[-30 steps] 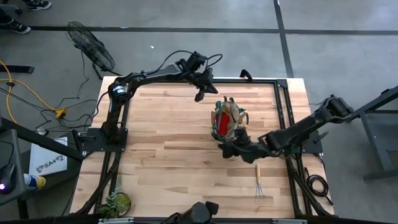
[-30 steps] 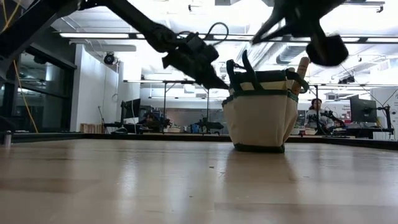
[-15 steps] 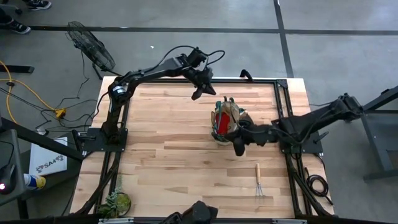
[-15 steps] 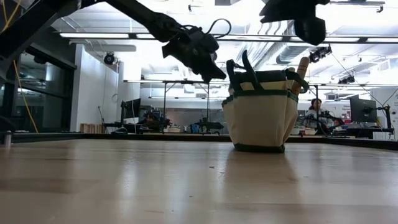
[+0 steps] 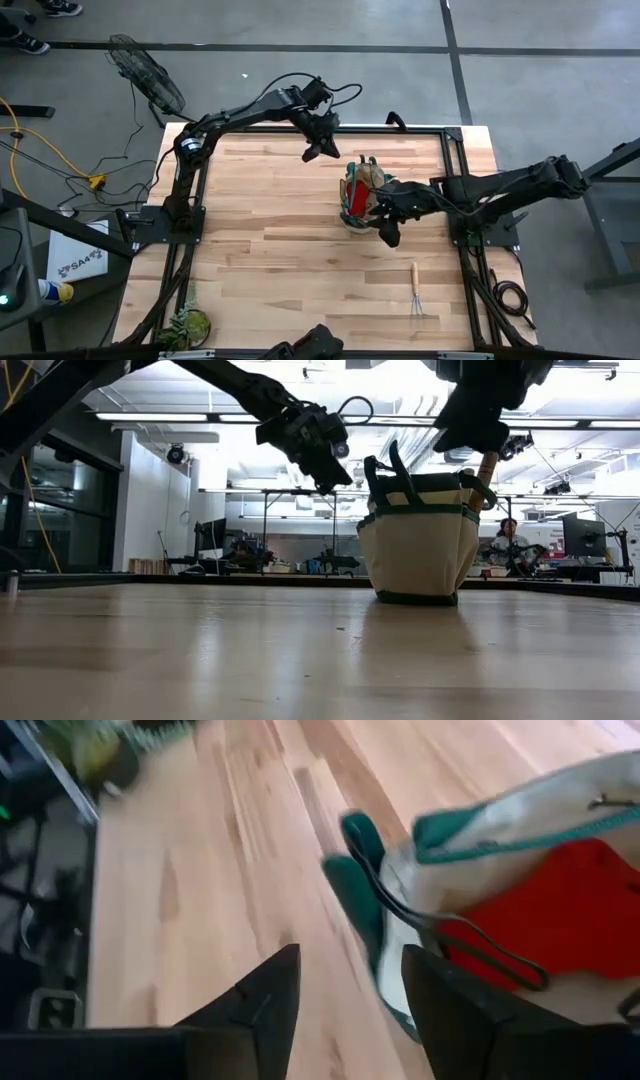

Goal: Pick & Place Garden tools in Gardening bag
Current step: Adjust the gardening bag

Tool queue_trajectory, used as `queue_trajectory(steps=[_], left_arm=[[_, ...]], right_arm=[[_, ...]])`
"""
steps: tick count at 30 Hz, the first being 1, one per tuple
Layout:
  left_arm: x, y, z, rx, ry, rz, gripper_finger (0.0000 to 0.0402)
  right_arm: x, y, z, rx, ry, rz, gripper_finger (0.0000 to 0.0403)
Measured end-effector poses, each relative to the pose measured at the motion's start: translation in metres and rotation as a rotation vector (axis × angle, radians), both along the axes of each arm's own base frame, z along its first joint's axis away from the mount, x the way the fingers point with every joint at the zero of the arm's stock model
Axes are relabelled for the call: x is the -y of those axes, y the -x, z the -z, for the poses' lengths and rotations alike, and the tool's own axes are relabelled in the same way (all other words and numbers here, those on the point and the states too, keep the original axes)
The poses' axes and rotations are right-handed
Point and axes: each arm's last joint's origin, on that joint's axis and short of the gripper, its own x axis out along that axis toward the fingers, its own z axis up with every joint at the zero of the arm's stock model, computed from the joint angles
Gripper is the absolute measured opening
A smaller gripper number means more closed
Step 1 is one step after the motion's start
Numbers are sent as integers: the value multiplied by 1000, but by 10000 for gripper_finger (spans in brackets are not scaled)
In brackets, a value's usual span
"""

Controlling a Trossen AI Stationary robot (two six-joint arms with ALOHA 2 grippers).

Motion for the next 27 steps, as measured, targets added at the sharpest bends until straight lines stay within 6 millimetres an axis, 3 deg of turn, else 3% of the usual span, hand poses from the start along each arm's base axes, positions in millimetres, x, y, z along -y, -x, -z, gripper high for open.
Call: queue_trajectory(steps=[13,27], left_arm=[[1,1,1,-43,60,-38,0],[1,1,1,-64,93,-66,0]], right_arm=[[6,-1,8,-57,219,-206,169],[4,-18,38,-199,313,-293,168]])
